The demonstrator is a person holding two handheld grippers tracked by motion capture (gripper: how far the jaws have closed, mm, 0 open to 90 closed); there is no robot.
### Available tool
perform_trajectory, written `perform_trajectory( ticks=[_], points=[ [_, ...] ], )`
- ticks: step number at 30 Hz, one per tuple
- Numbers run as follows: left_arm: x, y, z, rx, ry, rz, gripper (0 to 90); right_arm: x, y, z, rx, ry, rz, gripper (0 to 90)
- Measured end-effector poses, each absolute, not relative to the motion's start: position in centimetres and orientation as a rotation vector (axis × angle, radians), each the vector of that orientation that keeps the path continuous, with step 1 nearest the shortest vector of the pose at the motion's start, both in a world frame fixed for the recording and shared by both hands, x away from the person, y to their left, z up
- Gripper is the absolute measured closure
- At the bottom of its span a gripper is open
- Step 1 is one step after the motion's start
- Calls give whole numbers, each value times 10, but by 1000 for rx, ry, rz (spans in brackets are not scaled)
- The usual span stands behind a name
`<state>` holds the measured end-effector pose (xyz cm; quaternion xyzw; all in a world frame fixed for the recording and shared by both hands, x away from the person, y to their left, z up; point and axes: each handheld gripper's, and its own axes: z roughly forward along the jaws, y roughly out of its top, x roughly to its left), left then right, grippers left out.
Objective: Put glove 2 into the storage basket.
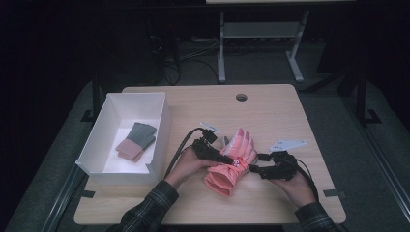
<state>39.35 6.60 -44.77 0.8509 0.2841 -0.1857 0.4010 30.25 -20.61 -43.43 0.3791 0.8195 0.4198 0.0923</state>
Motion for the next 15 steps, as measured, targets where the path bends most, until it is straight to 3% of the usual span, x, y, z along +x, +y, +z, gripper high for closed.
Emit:
perform_trajectory(
  ticks=[8, 15],
  points=[
    [389, 72, -424, 2161, 716, -406, 633, 313, -216, -459, 1211, 2436, 1049, 145],
    [390, 84, -394, 2148, 751, -350, 633, 316, -207, -474, 1202, 2385, 925, 127]
  ],
)
